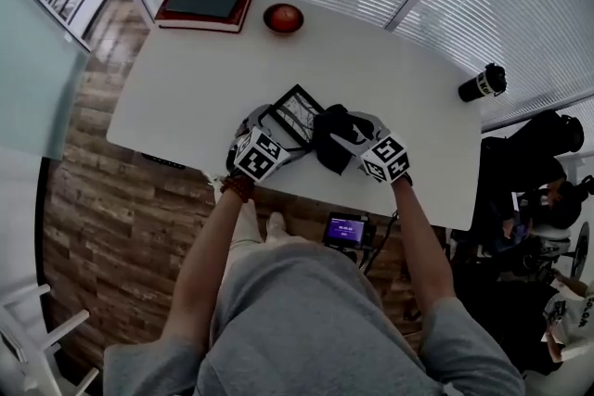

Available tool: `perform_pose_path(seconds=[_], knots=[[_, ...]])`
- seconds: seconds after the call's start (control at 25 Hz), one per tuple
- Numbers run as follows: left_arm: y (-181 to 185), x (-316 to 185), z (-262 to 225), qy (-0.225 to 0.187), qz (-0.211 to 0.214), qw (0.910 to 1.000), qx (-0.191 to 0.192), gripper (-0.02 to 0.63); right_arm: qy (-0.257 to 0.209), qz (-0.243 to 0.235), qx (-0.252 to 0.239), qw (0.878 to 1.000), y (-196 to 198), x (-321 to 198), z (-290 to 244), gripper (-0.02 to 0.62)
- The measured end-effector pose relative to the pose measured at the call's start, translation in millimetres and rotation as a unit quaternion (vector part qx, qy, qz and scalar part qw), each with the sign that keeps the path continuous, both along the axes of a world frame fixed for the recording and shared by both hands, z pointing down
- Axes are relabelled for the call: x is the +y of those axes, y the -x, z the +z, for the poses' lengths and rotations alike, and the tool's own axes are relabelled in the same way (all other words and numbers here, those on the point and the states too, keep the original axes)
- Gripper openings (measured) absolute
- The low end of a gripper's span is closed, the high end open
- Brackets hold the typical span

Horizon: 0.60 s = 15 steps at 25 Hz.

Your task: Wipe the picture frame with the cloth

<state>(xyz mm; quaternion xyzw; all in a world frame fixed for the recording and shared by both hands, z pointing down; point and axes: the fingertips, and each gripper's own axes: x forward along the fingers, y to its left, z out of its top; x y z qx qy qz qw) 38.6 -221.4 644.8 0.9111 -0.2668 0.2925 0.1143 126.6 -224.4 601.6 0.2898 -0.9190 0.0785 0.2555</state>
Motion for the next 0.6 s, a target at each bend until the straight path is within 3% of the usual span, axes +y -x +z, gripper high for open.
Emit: perform_pose_path(seconds=[0.24, 0.6], knots=[[1.0, -1.2, 2.1, 0.002, -0.001, 0.9999, -0.011, 0.601, 0.091, 0.054, -0.063, 0.992, 8.8, -13.3, 21.3, 0.235], [2.9, -2.9, 2.1, -0.001, -0.011, 0.9998, -0.017, 0.580, 0.144, 0.082, -0.061, 0.984, 20.1, -1.4, 24.5, 0.148]])
